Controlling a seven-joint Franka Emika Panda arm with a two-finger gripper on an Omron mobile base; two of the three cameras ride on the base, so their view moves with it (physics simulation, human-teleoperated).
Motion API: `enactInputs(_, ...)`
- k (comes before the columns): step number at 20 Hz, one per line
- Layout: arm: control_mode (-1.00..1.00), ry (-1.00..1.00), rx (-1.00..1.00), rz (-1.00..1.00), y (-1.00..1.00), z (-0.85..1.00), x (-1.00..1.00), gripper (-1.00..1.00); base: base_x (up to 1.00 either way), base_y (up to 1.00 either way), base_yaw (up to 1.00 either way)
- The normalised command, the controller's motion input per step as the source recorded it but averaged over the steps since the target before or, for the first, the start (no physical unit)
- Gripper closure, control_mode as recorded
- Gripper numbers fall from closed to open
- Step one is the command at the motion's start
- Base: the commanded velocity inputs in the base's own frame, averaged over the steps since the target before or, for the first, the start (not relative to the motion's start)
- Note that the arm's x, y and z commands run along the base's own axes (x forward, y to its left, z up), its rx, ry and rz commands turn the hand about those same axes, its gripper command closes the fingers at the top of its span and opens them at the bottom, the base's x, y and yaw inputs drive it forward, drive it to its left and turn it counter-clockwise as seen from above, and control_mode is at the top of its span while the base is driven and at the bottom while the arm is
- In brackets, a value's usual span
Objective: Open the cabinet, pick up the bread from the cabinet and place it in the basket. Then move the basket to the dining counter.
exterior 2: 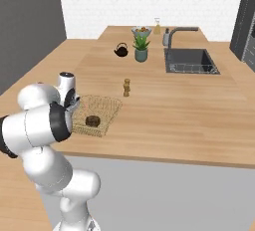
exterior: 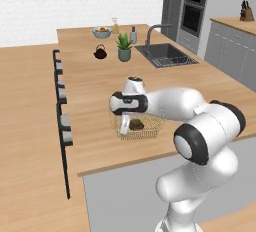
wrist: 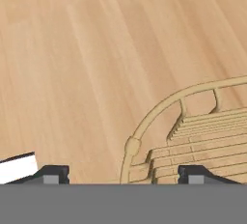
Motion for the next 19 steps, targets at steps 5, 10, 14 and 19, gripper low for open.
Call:
enactInputs(5,-1.00,-0.14,-0.25,0.00,0.63,1.00,-0.73,-1.00,0.00,0.00,0.00)
enactInputs(10,-1.00,-0.15,-0.33,0.07,0.83,0.55,-0.64,-1.00,0.00,0.00,0.00)
enactInputs(14,-1.00,-0.11,-0.12,0.09,0.31,0.13,-0.49,-1.00,0.00,0.00,0.00)
enactInputs(19,-1.00,-0.02,-0.03,0.01,0.04,0.01,0.00,-1.00,0.00,0.00,0.00)
